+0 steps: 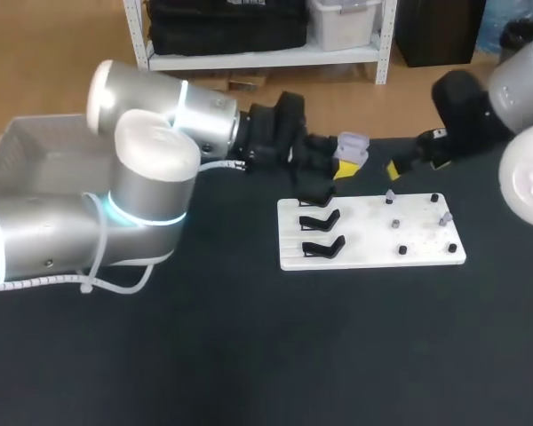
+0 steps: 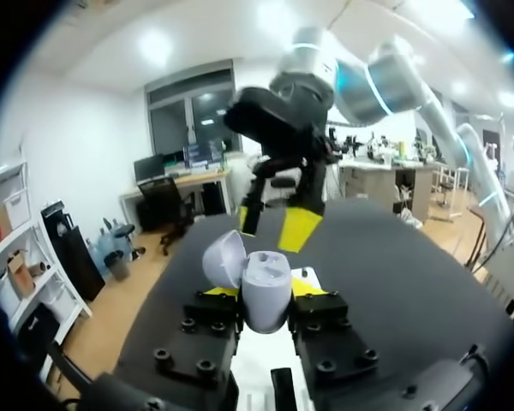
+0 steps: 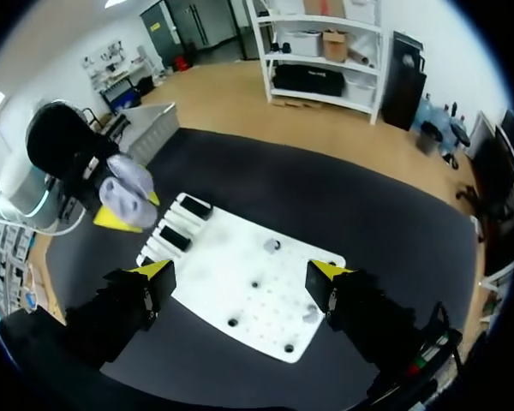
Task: Pick up each earbud case from the left stands, insert the matching earbuds, close the lid, and place the case in the box.
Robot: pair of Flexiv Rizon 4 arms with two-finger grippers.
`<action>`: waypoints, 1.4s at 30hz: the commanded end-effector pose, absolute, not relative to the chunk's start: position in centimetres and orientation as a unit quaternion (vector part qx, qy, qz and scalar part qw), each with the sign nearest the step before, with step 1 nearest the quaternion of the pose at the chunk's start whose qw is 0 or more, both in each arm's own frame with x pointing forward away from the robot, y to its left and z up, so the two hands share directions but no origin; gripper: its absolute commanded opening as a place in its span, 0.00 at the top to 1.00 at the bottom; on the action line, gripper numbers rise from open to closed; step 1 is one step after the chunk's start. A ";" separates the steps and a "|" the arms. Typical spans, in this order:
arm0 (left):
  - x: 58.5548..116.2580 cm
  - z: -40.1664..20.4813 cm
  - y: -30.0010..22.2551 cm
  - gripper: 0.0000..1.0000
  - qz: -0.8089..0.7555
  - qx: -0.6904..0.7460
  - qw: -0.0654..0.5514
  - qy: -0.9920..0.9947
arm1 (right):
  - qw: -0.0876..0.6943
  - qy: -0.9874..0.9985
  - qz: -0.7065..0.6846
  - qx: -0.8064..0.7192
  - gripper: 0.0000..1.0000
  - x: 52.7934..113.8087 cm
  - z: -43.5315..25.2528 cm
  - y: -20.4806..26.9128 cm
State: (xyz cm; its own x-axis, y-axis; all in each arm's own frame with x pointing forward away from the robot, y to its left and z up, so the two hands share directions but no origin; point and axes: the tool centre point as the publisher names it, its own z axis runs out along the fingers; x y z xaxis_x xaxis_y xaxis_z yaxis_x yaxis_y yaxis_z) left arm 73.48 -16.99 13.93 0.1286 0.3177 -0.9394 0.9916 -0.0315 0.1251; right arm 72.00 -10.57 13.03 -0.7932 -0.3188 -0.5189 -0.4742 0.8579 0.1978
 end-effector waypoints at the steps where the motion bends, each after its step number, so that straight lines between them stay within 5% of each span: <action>1: 72.5 14.5 -16.5 1.00 -0.409 0.570 0.485 0.522 | 0.255 0.950 0.033 -0.175 0.00 69.3 14.9 -11.8; 17: 73.1 16.5 -15.6 1.00 -0.461 0.510 0.515 0.513 | 0.201 0.968 -0.089 -0.118 0.00 67.4 11.9 -16.0; 42: 73.2 16.3 -15.8 1.00 -0.480 0.517 0.494 0.508 | 0.172 0.976 -0.072 -0.115 0.00 69.1 7.4 -16.2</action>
State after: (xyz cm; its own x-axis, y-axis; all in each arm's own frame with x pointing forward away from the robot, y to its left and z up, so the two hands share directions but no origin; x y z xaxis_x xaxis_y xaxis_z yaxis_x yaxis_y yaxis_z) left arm 73.15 -15.80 16.41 0.0196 0.0557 -0.9983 0.9998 0.0034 0.0198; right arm 67.92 -16.61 8.62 -0.9111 -0.2499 -0.3278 -0.1995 0.9632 -0.1800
